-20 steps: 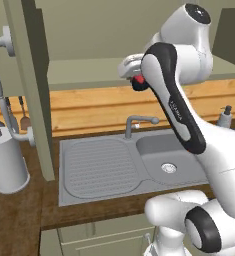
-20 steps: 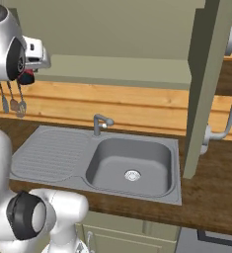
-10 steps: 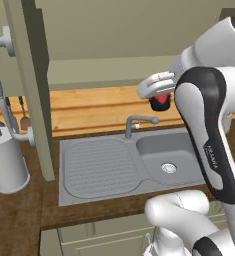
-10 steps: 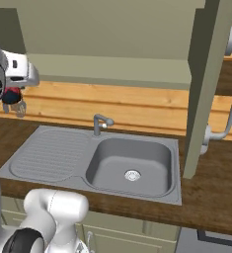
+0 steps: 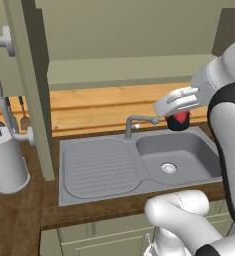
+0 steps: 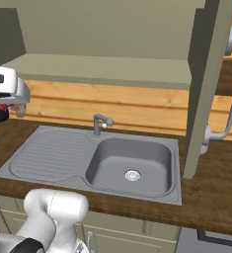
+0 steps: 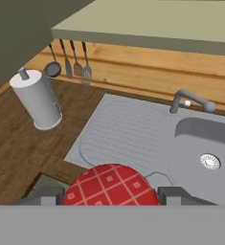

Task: From the different types of pastries on the counter, select a croissant and place it on the cutting board. Then retrieve a jar of jam from the cabinet and place it alongside the croissant on the cutting board.

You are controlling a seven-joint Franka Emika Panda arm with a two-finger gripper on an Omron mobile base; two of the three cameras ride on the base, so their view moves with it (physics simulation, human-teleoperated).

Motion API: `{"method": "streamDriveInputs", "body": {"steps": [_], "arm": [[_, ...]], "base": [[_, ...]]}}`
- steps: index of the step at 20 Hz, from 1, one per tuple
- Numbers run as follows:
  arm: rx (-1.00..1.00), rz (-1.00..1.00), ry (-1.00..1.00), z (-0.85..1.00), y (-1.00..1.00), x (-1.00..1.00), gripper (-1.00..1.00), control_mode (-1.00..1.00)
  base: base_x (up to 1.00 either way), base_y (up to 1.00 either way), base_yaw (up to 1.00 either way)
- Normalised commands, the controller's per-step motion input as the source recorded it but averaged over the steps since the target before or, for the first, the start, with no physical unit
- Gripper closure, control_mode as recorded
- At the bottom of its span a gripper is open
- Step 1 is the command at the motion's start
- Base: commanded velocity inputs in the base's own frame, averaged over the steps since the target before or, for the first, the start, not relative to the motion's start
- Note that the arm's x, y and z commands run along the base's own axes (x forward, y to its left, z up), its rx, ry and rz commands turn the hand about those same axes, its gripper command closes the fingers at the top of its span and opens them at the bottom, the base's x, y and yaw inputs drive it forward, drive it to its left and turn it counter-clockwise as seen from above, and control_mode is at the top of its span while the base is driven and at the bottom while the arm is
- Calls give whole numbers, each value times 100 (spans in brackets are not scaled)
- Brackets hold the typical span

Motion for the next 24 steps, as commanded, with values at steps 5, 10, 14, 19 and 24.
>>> {"method": "streamDriveInputs", "body": {"steps": [5,10,14,19,24], "arm": [[0,0,0,0,3,-31,100,-100],[0,-1,-1,0,0,-64,100,-100],[0,0,0,-9,1,-14,100,-100],[0,0,0,-3,0,0,100,100],[0,0,0,0,0,0,100,100]], "base": [[0,0,0],[0,0,0],[0,0,0],[0,0,0],[-82,-29,-2]]}}
